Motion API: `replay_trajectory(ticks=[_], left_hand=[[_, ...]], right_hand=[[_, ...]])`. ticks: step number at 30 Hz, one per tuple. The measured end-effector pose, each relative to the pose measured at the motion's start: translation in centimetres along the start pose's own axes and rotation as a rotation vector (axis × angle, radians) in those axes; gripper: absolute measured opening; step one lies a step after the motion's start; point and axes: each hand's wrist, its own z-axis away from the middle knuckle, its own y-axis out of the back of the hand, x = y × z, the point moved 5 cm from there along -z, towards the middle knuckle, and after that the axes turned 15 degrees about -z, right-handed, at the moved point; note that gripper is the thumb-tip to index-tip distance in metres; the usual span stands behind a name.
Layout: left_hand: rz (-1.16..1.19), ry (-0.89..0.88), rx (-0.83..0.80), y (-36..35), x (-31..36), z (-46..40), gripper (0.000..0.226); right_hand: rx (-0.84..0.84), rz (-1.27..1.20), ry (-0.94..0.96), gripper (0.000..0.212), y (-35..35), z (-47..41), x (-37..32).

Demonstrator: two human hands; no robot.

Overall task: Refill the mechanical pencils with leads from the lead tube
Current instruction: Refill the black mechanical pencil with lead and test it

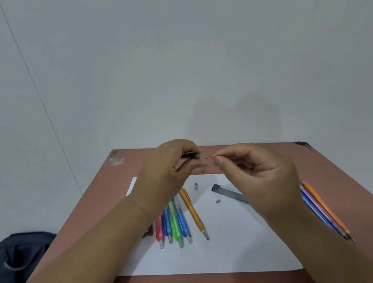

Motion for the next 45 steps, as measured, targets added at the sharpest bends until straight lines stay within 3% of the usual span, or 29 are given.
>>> replay_trajectory(ticks=[10, 20, 27, 32, 38, 45], left_hand=[[0.121, -0.032, 0.021, -0.3, 0.2, 0.3, 0.024], [0.184, -0.044, -0.026, -0.4, 0.4, 0.3, 0.023], [0.104, -0.094, -0.024, -0.5, 0.7, 0.4, 0.025], [0.109, -0.076, -0.030, -0.5, 0.7, 0.4, 0.044], [0.146, -0.015, 0.014, -0.5, 0.0, 0.5, 0.037], [0.358, 0.225, 0.014, -0.2, -0.7, 0.5, 0.019]], right_hand=[[-0.044, 0.131, 0.209, 0.015, -0.2, -0.1, -1.0], [-0.091, 0.196, 0.252, 0.015, -0.6, -0.1, -0.7], [-0.087, 0.254, 0.201, 0.013, -0.5, -0.1, 0.4], [-0.073, 0.260, 0.131, 0.021, -0.5, -0.1, 0.8], [-0.048, 0.262, 0.026, 0.024, -0.2, -0.1, 1.1], [-0.018, 0.262, -0.046, 0.021, 0.1, -0.3, 1.2]])
